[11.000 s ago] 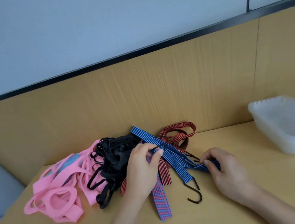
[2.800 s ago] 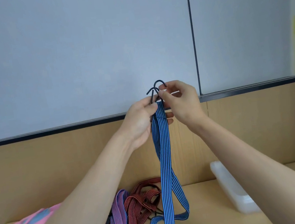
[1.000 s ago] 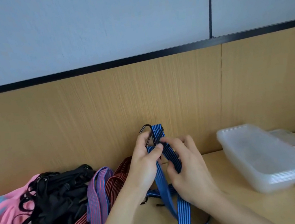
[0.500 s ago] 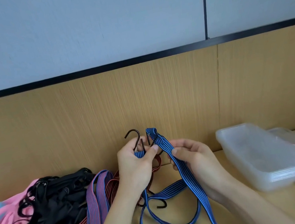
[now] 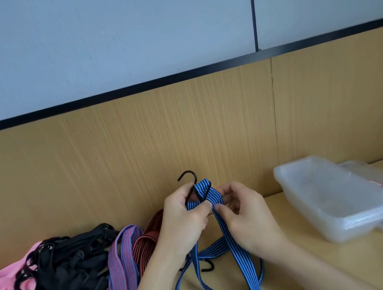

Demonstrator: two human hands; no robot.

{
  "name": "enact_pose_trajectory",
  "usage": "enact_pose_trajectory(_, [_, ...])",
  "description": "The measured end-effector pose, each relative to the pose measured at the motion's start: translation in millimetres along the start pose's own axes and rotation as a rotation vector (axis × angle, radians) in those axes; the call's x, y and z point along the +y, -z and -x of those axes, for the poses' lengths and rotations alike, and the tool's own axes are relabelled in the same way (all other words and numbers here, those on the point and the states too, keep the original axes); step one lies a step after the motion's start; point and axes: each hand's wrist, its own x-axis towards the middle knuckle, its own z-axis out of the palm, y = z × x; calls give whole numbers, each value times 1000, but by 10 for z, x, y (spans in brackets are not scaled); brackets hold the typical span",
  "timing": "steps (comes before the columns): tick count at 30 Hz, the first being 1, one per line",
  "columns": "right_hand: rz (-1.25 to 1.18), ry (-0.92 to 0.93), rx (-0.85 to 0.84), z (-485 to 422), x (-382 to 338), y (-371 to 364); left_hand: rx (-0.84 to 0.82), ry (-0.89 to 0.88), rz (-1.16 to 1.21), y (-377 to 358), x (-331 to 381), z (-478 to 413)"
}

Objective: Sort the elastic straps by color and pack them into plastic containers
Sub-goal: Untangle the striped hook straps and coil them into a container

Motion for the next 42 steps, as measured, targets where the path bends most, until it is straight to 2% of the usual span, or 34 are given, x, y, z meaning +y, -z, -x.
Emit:
enact_pose_trajectory(2, [-2,-6,-10,-7,-2,-6,-68,41,155,2,10,-7])
enact_pose_trajectory(4, [1,-5,-28,6,2,-18,-63,54,256,14,11,-24])
enact_pose_trajectory(8, [6,64,-140,53,-5,-45,73,64,121,45,-36,-39])
enact_pose_trajectory(11, [-36,91,-195,73,-30,-47,80,55,46,54,-44,-25])
enact_pose_trajectory(16, [-186,41,-101,19,-58,12,-7,71,82,-73,-42,7])
enact_pose_trajectory(20, [-318,6,-82,-17,-29,8,-140,115,343,-93,-9,24])
enact_pose_trajectory(25, [-345,-46,30,-105,-7,93,-76,109,208,-108,-39,29])
enact_pose_trajectory(29, [-391,-109,39,-123,-17,115,-21,80,121,-114,-32,52])
enact_pose_trajectory(33, [-573,-233,-69,-104,-45,70,145,27,81,-105,-10,2])
enact_pose_trajectory(36, [-636,-266,-183,-53,-50,27,196,75,271,-94,17,-9])
enact_pose_trajectory(39, [-625,-228,-269,-14,-63,7,155,77,396,-89,34,19])
enact_pose_trajectory(42, [-536,-258,-275,8,-70,-37,49,44,423,-65,43,66])
